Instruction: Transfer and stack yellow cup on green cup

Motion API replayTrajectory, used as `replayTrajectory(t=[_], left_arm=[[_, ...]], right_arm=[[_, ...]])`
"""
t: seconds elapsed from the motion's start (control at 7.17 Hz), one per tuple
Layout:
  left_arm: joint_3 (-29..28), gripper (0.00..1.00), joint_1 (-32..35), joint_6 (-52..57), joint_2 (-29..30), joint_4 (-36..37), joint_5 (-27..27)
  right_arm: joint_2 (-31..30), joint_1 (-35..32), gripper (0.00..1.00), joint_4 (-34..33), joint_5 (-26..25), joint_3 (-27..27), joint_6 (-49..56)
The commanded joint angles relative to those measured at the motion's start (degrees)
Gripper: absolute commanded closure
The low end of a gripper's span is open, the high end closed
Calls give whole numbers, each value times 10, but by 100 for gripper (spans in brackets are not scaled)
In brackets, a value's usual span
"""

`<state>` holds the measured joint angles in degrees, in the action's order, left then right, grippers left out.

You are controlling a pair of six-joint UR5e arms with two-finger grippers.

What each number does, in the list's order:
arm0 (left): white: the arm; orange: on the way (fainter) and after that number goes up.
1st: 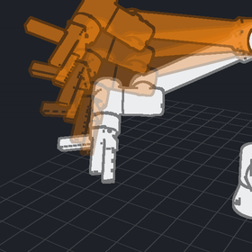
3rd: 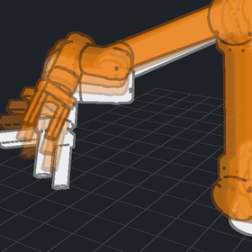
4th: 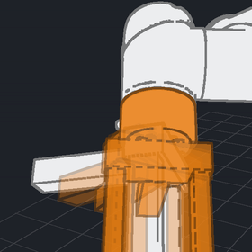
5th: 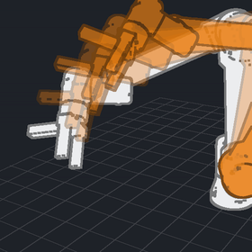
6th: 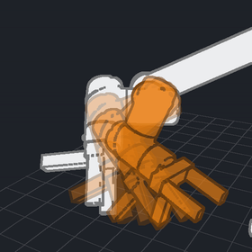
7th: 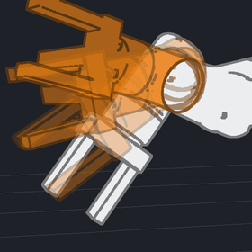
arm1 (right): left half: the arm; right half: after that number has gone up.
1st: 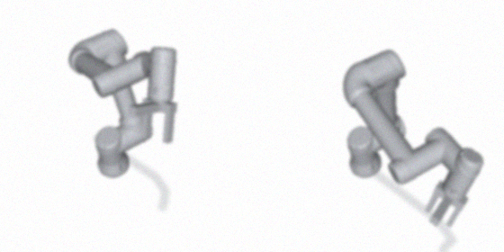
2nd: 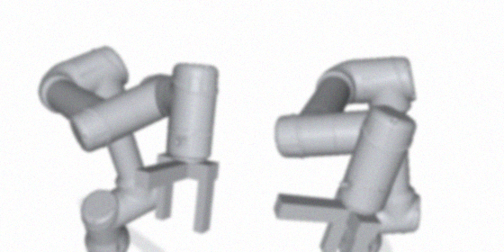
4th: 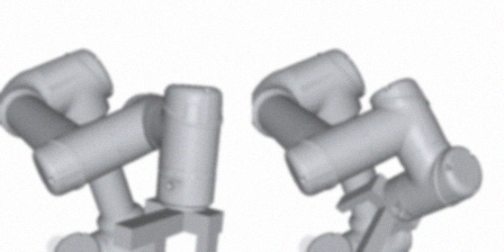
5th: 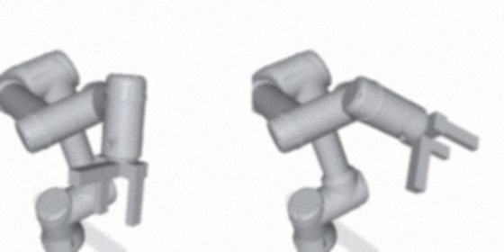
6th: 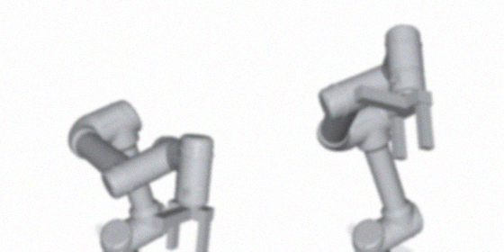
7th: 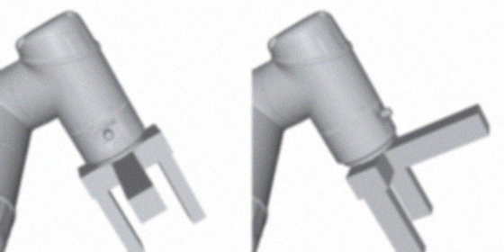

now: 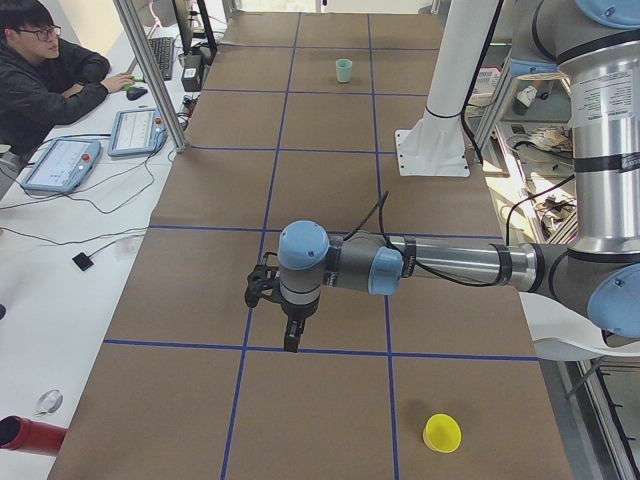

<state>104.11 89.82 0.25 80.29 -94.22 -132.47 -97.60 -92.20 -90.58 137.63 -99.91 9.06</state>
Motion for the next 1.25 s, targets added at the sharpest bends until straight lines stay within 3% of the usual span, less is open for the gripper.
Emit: replayTrajectory(t=[0.0,0.28,0.56,0.7,0.84,1.12], left_arm=[[88,0,3,-169,-8,24,14],[235,0,-58,-260,3,208,118],[263,0,-229,-546,-10,245,330],[263,0,-269,-582,-41,248,367],[263,0,-272,-599,-69,248,368],[266,0,-305,-772,-123,247,375]], right_arm=[[0,0,0,1,0,1,-1],[-1,0,0,1,-1,-1,-1],[-2,0,0,1,0,-1,-1],[-2,0,0,1,0,-2,0],[-4,0,0,1,0,-5,0],[-11,0,0,1,-1,-12,0]])
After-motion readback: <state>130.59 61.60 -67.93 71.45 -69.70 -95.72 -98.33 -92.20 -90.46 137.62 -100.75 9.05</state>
